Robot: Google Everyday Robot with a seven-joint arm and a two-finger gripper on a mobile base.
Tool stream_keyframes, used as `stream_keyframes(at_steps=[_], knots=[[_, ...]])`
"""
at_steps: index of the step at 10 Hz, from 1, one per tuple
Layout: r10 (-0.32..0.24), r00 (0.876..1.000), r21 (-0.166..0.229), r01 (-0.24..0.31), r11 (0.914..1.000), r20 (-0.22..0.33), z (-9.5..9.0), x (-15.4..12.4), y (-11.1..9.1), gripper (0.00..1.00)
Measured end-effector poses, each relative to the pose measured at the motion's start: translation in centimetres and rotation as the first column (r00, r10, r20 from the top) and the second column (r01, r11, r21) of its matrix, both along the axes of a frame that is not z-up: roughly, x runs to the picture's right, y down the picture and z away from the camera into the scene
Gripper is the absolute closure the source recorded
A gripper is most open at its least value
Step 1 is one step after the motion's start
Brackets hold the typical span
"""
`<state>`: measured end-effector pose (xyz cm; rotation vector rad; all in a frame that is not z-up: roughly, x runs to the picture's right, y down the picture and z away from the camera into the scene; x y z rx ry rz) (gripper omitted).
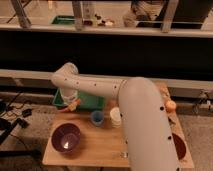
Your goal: Place pepper in tray
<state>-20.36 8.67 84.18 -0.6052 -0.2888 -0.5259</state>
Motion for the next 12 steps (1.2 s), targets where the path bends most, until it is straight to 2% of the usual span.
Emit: stream_keyframes(at_steps=[3,5,9,12], knots=[[0.007,1.000,0.033,-0.006,0.9994,-0.021,0.6,0.6,-1.9,0.82],[0.007,1.000,0.041,-0.006,0.9991,-0.030,1.3,0.9,-3.0,0.82],[0.038,0.999,0.034,-0.037,0.9987,-0.039,5.9,1.8,-5.5,0.82],[0.090,0.994,0.023,-0.089,0.9957,-0.060,10.5,3.2,-6.6,0.82]])
